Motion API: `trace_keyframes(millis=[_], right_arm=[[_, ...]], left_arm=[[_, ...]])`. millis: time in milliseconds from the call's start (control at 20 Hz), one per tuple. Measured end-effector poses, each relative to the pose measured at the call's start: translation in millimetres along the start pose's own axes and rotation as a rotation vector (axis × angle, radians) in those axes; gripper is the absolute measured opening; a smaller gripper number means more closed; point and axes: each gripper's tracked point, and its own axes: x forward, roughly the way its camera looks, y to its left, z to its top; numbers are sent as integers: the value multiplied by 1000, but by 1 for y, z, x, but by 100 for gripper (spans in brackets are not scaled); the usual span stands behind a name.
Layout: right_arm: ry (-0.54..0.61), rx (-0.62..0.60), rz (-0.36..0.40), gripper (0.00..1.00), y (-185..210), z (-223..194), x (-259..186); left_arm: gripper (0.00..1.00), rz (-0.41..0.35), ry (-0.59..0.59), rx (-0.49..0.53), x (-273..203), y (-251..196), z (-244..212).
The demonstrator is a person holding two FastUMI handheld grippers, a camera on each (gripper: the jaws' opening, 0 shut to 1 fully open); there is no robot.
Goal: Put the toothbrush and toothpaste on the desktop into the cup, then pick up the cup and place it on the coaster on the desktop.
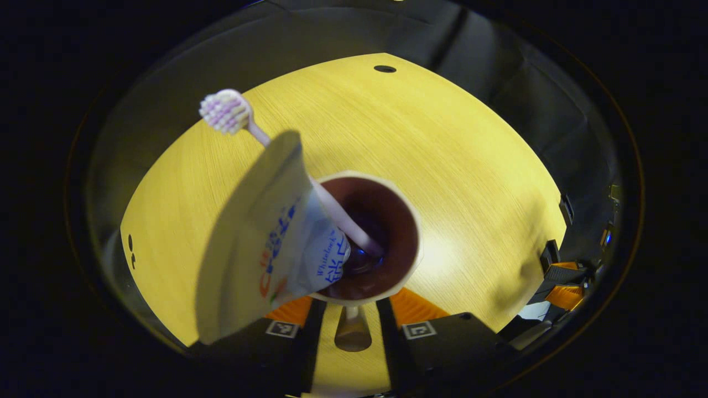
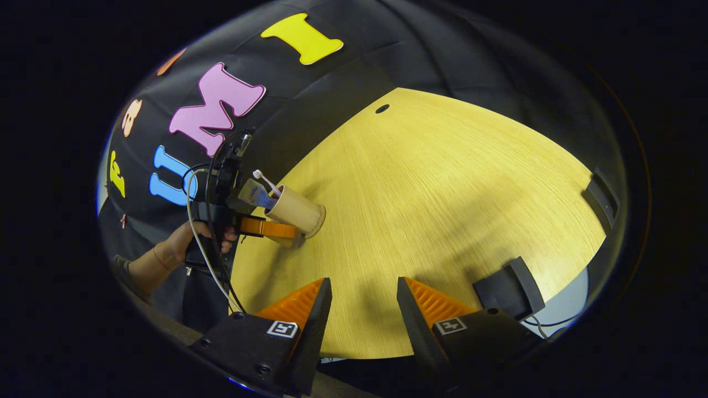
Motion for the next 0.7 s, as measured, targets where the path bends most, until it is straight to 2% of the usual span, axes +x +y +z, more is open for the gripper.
trace_keyframes(millis=[100, 250, 300, 700], right_arm=[[4, -4, 3, 74, 1, 0, 0], [-1, -21, -5, 74, 3, 2, 2], [-3, -29, -6, 74, 4, 2, 1], [13, -74, 17, 74, 36, -2, 11]], left_arm=[[65, 2, -5, -2, -4, 2, 1], [72, 14, -8, -31, -12, 6, -3], [78, 13, -18, -38, -15, 7, -4], [84, -4, -145, -188, -63, 24, -46]])
